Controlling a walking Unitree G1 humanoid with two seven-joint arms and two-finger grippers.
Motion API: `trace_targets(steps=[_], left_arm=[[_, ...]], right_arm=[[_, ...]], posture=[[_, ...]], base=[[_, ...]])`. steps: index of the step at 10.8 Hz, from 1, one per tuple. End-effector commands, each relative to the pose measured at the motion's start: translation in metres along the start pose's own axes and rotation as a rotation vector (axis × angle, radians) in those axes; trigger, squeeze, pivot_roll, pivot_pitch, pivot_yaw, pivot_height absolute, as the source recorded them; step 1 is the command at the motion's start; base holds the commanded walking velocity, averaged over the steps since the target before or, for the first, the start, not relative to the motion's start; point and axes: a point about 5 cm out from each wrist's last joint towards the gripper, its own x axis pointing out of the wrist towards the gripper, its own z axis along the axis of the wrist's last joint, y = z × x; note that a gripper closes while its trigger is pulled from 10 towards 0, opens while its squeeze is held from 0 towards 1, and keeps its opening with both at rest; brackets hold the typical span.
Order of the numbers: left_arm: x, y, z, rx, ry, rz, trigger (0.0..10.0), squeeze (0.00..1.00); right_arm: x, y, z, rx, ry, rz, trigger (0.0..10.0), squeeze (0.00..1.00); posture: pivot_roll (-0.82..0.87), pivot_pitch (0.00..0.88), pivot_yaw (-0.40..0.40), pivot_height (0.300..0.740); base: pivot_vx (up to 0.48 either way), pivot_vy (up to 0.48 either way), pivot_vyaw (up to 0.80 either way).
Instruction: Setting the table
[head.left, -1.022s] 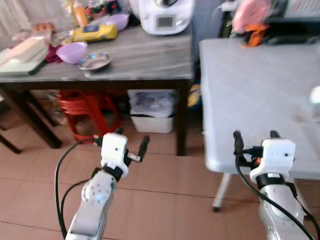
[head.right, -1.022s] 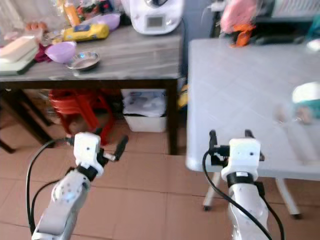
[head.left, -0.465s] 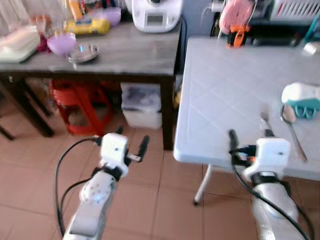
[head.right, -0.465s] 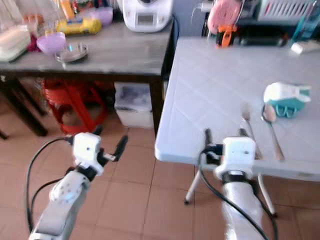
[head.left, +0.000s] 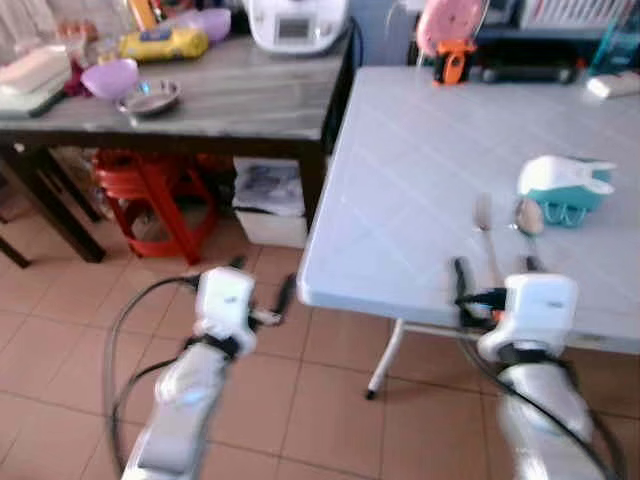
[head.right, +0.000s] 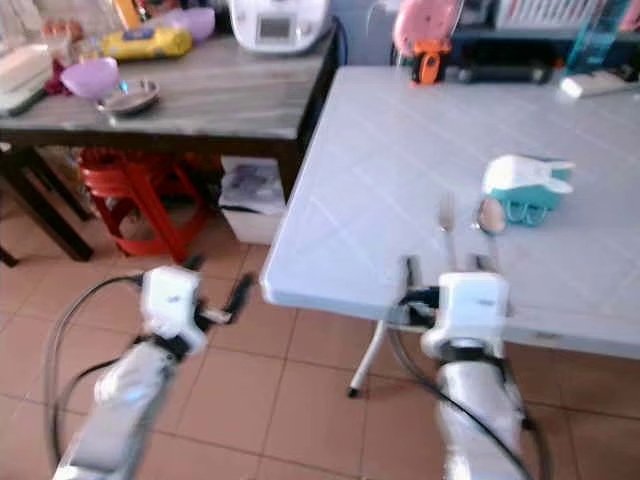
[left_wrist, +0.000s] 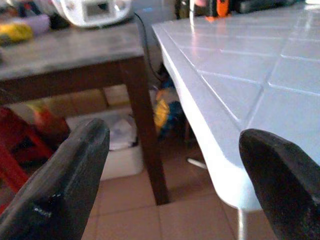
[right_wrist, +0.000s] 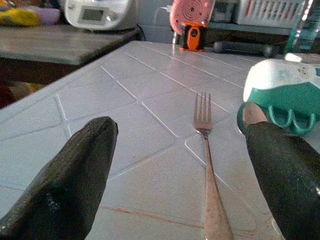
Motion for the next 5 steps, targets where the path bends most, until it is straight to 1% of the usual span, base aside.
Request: trace_targets(steps=[1,2,4,5], left_arm=[[-0.0002,-0.0019,-0.0006,0.004,0.002,-0.014,10.0,0.00],[-0.0002,-0.0020,-0.0008,0.005,0.003,-0.014,10.0,0.00],[-0.0003,-0.0018,-0.0011,-0.024,0.000,-0.014,10.0,0.00],[-0.0017,-0.0003,-0.0024,-0.020,-0.005,-0.043,10.0,0.00]], right_arm=[[0.0007,-0.0026,0.0001,-0.008,0.000,-0.007,10.0,0.00],[0.0012,-0.0030,0.0000,-0.008,0.000,-0.007,10.0,0.00],[0.0017,-0.0020,-0.0001,-0.004,0.000,-0.007,10.0,0.00],[0.0024,0.0013,-0.0005,0.011,0.005,-0.003,10.0,0.00]], posture=[[-0.08,0.106,0.096,0.740],[-0.08,0.104,0.096,0.740],[-0.08,0.104,0.096,0.740],[-0.08,0.103,0.096,0.740]], base=[[0.000,-0.274,0.00],[0.000,-0.281,0.00],[0.000,0.000,0.00],[0.000,0.000,0.00]])
